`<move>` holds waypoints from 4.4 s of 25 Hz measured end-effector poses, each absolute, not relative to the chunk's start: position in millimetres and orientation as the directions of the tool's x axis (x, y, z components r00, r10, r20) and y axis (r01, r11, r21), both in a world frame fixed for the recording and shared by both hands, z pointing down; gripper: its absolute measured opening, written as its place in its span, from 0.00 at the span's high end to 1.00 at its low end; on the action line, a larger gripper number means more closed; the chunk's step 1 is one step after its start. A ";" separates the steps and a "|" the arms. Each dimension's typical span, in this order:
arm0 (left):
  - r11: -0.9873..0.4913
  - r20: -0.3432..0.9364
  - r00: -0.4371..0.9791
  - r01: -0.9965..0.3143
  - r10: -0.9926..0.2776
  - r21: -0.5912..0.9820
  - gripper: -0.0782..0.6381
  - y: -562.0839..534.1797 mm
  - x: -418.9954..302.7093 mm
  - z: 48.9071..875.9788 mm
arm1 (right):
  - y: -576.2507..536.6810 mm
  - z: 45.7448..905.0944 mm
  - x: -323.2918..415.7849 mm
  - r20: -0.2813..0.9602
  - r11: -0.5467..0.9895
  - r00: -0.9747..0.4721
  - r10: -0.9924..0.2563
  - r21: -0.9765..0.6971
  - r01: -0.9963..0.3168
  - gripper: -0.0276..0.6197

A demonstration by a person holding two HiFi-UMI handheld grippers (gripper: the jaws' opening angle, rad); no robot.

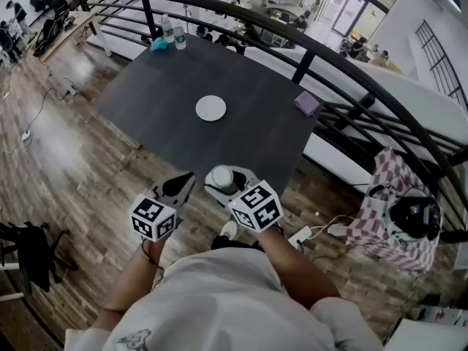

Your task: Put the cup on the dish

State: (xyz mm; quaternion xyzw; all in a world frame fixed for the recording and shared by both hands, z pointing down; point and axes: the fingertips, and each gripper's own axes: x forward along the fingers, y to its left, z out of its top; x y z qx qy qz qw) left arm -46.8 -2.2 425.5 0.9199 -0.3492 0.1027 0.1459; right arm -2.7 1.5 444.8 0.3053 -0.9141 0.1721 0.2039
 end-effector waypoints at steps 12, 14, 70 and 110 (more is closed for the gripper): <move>-0.705 0.287 0.733 -0.677 -0.617 0.211 0.89 -74.9 -7.5 419.1 | -69.2 435.9 38.0 0.459 0.765 -0.744 -0.485 -0.190 -0.615 0.55; -0.706 0.282 0.732 -0.678 -0.620 0.206 0.89 -84.0 -3.2 417.5 | -75.6 436.1 43.2 0.456 0.762 -0.744 -0.489 -0.192 -0.619 0.55; -0.843 0.477 0.858 -0.391 -0.189 0.369 0.89 -460.7 -27.8 617.3 | -437.3 622.8 7.2 0.655 0.447 -0.429 -0.622 -0.152 -0.882 0.55; -0.805 0.550 0.818 -0.435 -0.166 0.403 0.89 -497.4 -35.7 750.5 | -473.0 787.1 -14.0 0.730 0.506 -0.388 -0.562 -0.068 -0.860 0.55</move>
